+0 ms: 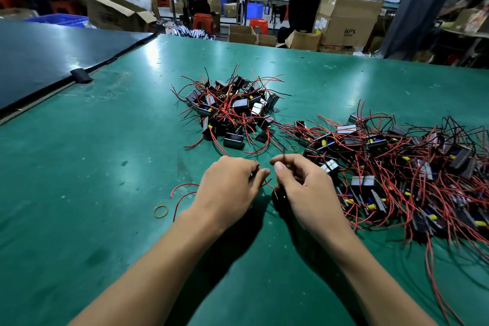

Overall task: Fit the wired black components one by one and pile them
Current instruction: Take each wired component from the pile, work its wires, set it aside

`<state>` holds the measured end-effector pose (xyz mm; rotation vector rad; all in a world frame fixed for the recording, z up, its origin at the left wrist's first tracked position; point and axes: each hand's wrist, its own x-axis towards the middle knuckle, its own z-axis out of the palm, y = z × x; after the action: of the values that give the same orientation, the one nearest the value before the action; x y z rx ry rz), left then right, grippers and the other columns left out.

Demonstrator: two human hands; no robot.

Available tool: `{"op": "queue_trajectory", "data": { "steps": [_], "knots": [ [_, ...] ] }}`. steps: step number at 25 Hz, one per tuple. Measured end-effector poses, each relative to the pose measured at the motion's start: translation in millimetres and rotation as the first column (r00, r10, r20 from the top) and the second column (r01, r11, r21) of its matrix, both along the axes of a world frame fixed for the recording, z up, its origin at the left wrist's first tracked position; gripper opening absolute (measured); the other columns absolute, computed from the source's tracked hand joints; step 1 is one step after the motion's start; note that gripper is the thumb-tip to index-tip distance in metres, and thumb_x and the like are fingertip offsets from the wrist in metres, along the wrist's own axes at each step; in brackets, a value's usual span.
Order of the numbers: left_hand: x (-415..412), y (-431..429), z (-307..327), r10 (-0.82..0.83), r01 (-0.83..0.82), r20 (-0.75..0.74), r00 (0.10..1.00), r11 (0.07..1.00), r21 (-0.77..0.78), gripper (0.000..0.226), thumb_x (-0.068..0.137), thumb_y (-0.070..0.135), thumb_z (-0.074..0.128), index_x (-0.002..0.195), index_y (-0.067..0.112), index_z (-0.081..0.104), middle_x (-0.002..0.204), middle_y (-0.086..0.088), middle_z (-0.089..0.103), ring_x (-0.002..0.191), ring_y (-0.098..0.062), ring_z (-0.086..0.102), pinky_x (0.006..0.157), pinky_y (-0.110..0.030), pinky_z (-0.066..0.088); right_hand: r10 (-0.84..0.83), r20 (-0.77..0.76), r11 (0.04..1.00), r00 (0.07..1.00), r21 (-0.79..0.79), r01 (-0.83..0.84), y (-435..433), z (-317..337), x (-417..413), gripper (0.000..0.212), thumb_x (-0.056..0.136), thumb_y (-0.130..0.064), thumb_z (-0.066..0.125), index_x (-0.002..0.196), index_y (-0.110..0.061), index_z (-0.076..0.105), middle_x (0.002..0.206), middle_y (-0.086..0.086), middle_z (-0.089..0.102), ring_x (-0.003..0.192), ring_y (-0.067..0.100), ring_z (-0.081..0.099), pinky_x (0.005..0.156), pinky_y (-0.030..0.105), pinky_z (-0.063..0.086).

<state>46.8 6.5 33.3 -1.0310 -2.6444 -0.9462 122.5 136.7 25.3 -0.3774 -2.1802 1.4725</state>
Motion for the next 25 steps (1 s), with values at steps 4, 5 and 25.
{"op": "queue_trajectory", "data": {
  "steps": [4, 5, 25],
  "knots": [
    [-2.6, -3.3, 3.6, -0.129, 0.124, -0.057, 0.990, 0.989, -0.085, 0.031, 0.095, 0.030, 0.053, 0.070, 0.012, 0.057, 0.073, -0.013, 0.062, 0.073, -0.036, 0.053, 0.060, -0.039, 0.037, 0.143, -0.007, 0.990, 0.990, -0.004, -0.143, 6.0, -3.6, 2.9, 0.006, 0.087, -0.027, 0.076, 0.092, -0.030, 0.077, 0.073, 0.012, 0.069, 0.060, 0.013, 0.050, 0.059, 0.034, 0.044],
    [-4.4, -4.2, 3.5, -0.150, 0.144, -0.053, 0.987, 0.984, -0.106, 0.029, 0.095, 0.029, 0.053, 0.072, 0.012, 0.059, 0.074, -0.013, 0.062, 0.074, -0.035, 0.052, 0.060, -0.038, 0.035, 0.139, -0.017, 0.990, 0.990, 0.019, -0.139, 7.0, -6.3, 3.0, 0.008, 0.086, -0.027, 0.077, 0.092, -0.032, 0.077, 0.069, 0.006, 0.069, 0.057, 0.010, 0.049, 0.057, 0.030, 0.042],
    [-15.3, -8.5, -2.8, -0.287, 0.306, -0.117, 0.951, 0.926, 0.219, 0.007, 0.082, 0.023, 0.074, 0.089, 0.022, 0.073, 0.059, 0.010, 0.061, 0.056, -0.003, 0.050, 0.058, -0.028, 0.044, 0.140, 0.060, 0.990, 0.988, -0.013, -0.140, 19.1, -4.6, 1.3, 0.011, 0.089, -0.022, 0.074, 0.079, -0.021, 0.069, 0.060, -0.008, 0.059, 0.058, 0.008, 0.049, 0.059, 0.028, 0.041]
  ]
}}
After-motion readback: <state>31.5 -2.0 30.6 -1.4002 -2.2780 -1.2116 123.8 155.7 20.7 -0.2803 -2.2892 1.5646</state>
